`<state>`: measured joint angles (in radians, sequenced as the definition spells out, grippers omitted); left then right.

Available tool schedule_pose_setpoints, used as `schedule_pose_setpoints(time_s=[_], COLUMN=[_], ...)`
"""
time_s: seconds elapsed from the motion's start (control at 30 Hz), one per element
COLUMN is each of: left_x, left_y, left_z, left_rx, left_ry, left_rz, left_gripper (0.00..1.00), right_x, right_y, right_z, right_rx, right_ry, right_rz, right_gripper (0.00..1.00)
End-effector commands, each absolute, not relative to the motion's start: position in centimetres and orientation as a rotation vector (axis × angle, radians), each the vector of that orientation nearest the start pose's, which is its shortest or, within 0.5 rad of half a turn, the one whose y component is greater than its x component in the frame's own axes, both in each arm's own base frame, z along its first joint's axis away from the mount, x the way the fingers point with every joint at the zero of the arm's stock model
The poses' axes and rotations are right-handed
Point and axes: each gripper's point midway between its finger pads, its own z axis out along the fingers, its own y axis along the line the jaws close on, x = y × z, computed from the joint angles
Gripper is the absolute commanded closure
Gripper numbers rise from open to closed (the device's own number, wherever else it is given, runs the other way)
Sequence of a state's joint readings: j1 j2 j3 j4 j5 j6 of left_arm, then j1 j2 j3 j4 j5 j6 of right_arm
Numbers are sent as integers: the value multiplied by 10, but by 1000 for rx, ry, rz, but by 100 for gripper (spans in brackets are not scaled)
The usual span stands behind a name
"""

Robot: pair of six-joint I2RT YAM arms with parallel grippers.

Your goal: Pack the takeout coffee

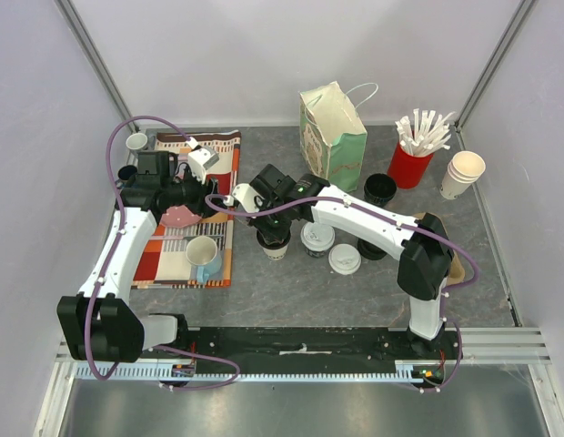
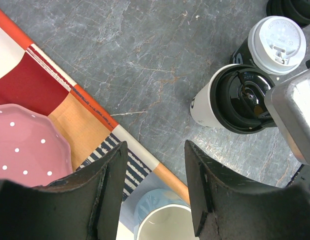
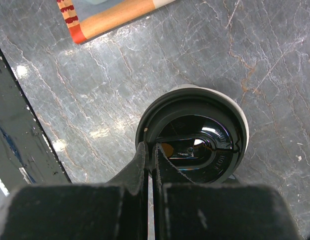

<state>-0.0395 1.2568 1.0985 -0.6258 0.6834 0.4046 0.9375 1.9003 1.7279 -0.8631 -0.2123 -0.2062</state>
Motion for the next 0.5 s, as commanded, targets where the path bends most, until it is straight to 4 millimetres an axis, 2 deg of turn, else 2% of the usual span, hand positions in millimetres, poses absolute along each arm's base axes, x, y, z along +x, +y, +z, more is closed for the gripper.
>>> schedule_pose_setpoints(time_s=[0.0, 0.3, 0.47], left_x=[322, 321, 321], left_y=[-112, -112, -113], left_z=[217, 216, 216], left_rx=[820, 822, 825], left_ry=[2005, 2006, 2006], left_rz=[-596, -598, -599], left_gripper=[44, 44, 44], right_x=[249, 254, 255], right_y=[386, 382, 383], right_z=[153, 148, 153], right_rx=[-1504, -1502, -1492], right_ry=[2154, 2164, 2152], right_rz=[549, 545, 546], right_gripper=[100, 100, 100])
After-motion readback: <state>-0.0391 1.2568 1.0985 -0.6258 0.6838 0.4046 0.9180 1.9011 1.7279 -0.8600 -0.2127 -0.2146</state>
